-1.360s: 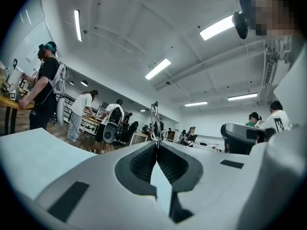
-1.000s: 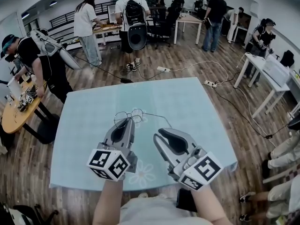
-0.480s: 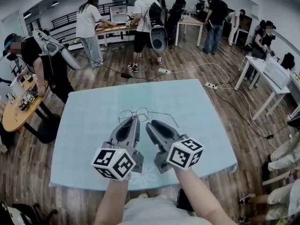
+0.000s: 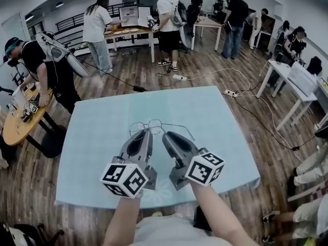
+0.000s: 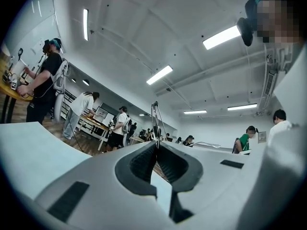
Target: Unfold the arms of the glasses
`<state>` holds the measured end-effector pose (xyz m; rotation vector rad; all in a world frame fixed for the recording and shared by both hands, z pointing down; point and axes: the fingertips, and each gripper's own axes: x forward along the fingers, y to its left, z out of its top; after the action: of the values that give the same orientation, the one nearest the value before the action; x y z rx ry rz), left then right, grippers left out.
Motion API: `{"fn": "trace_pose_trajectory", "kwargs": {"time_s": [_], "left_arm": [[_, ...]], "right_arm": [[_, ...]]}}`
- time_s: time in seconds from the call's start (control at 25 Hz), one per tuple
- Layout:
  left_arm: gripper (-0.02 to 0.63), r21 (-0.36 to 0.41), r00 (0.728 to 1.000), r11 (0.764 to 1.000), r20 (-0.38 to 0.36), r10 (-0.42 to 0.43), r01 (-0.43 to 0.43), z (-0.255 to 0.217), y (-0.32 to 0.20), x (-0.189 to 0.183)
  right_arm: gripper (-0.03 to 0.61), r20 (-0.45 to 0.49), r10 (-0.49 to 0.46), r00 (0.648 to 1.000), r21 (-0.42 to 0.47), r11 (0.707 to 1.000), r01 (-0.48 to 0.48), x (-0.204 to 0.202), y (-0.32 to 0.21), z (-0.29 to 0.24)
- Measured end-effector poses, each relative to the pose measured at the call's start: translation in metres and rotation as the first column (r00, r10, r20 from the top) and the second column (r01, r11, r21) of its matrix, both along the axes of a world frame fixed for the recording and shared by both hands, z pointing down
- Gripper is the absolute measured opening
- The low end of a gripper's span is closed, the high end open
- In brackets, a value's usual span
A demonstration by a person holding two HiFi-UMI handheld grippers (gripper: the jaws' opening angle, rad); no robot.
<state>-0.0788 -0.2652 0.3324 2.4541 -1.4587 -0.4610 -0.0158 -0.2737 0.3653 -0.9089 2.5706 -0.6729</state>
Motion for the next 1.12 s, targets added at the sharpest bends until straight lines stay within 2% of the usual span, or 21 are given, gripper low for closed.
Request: {"fn": "trace_pose_trajectory", "kwargs": {"time_s": [0.28, 0.56, 0.92, 1.12], "left_arm": [[0.009, -0.023, 0.999, 0.999, 0.009, -0.047, 0.047, 0.013, -0.015, -0.014], [0.009, -0.048, 0.996, 0.995, 0.031, -0.086, 0.087, 0.027, -0.022, -0.023], [0.009, -0.063, 0.991, 0.991, 0.077, -0.111, 0.116, 0.036, -0.029, -0.021], [0.009, -0.061, 0.994, 0.994, 0.053, -0.093, 0.096, 0.034, -0.035, -0.020]], "right_arm": [[0.071, -0.055, 0.060, 0.997, 0.092, 0.994, -0.055, 0.011, 0.011, -0.016], [0.071, -0.105, 0.105, 0.989, 0.219, 0.972, -0.080, 0.015, 0.038, -0.043], [0.064, -0.074, 0.011, 0.997, 0.294, 0.956, 0.011, 0.003, 0.068, -0.079], [0.064, -0.083, -0.015, 0.996, 0.336, 0.941, 0.042, -0.010, 0.074, -0.091]]}}
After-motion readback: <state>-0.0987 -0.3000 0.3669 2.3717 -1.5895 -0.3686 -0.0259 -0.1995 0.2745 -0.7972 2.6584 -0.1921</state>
